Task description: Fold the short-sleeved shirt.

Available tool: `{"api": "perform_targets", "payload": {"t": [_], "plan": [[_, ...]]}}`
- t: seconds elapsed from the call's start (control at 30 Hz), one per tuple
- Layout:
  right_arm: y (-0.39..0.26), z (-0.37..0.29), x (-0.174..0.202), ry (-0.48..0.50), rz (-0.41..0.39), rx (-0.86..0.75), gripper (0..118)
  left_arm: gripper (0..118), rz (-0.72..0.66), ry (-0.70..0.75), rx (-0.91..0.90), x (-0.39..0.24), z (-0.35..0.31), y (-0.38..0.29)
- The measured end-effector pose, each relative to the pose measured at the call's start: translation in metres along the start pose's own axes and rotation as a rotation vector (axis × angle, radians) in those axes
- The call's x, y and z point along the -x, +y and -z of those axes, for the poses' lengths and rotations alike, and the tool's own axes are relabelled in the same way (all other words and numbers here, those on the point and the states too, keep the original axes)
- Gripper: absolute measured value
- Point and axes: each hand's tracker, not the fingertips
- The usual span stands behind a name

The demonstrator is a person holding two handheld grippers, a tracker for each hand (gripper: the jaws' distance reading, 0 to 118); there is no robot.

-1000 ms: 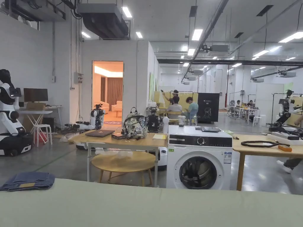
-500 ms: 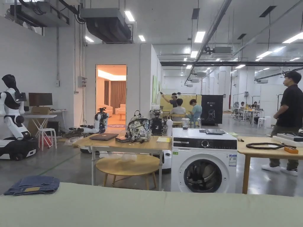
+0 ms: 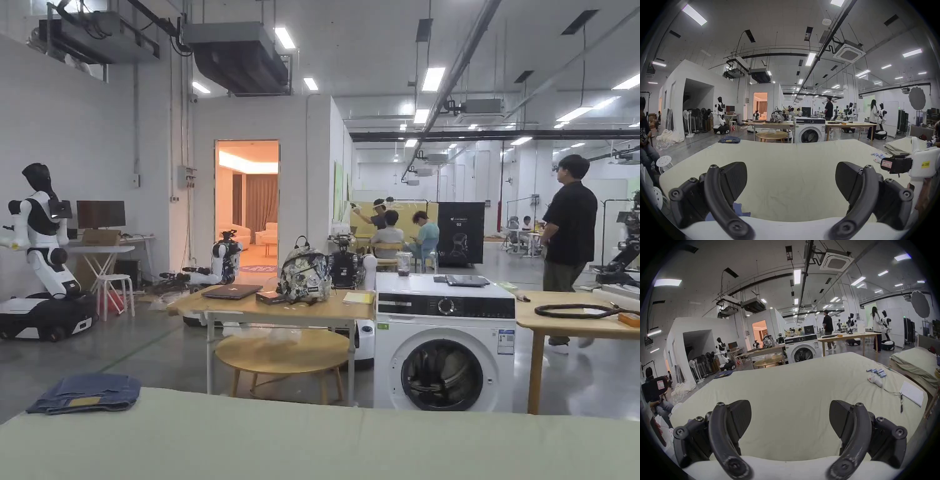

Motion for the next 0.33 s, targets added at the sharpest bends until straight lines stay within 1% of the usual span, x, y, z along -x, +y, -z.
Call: {"api": "perform_targets", "payload": {"t": [0.07, 0.13, 0.2, 0.27, 0.33], "plan": [[0.001, -0.001, 0.002, -0.011, -0.008, -0.011, 92, 109, -0.004, -0.013, 0.004, -0.001, 0.001, 0.0], [0.002, 0.0, 0.005, -0.031, -0.025, -0.014, 92, 109, 0.0, -0.02, 0.007, -0.004, 0.001, 0.0], [0.001, 0.001, 0.01, -0.093, -0.061, -0.027, 92, 109, 0.012, -0.027, 0.007, -0.006, 0.001, 0.0], [-0.002, -0.001, 0.013, -0.092, -0.066, -0.053, 92, 109, 0.019, -0.032, 0.007, -0.008, 0.001, 0.0], [-0.004, -0.003, 0.013, -0.056, -0.061, -0.069, 92, 109, 0.022, -0.036, 0.006, -0.009, -0.001, 0.001]]}}
